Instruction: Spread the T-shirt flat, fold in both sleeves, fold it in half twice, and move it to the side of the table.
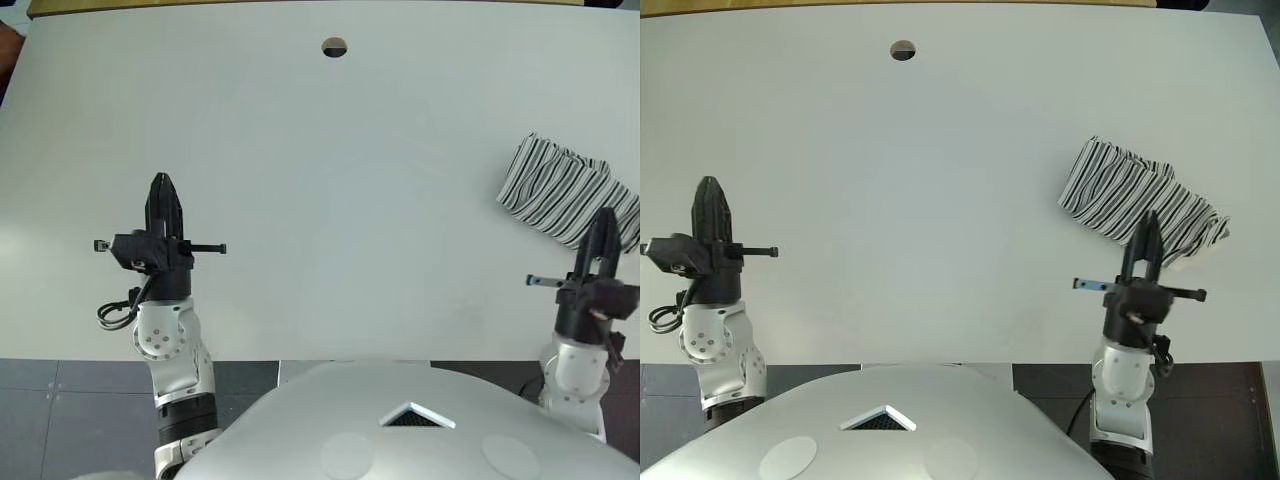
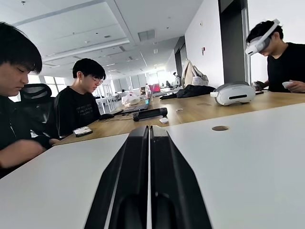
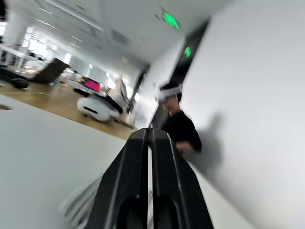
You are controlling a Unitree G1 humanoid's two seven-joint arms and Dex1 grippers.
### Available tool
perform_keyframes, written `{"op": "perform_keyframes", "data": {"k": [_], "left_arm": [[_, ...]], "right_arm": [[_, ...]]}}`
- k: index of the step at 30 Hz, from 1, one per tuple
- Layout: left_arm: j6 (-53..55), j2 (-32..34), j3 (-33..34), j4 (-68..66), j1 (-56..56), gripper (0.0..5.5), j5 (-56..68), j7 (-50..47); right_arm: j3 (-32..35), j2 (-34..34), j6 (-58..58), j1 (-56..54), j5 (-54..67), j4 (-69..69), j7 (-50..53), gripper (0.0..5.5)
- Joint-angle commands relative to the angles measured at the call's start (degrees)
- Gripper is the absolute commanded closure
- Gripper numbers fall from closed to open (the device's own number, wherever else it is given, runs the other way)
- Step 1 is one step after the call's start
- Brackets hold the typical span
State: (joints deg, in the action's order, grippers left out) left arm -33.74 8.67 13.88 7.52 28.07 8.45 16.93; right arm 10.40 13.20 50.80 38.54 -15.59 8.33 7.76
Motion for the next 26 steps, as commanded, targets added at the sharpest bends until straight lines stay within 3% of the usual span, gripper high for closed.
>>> {"op": "perform_keyframes", "data": {"k": [1, 9, 19, 26], "left_arm": [[-1.23, -0.22, -0.80, 3.99, 5.07, 5.40, 0.18, 0.43], [-0.03, 2.48, 0.55, 10.22, 11.15, 5.40, 4.44, 2.64], [6.48, 4.02, 0.58, 2.86, -1.46, 5.40, 2.80, 0.50], [6.19, 3.67, 0.42, 1.13, -3.04, 5.40, 2.26, 0.60]], "right_arm": [[1.33, -0.05, 3.14, 4.80, 3.44, 0.89, -0.97, 5.39], [2.83, -3.89, 6.54, 12.72, 0.96, 7.96, -2.12, 5.39], [0.20, -3.99, -4.37, -2.89, 0.88, 5.82, -4.11, 5.39], [0.43, -3.93, -4.39, -3.89, -0.13, 4.49, -4.04, 5.39]]}}
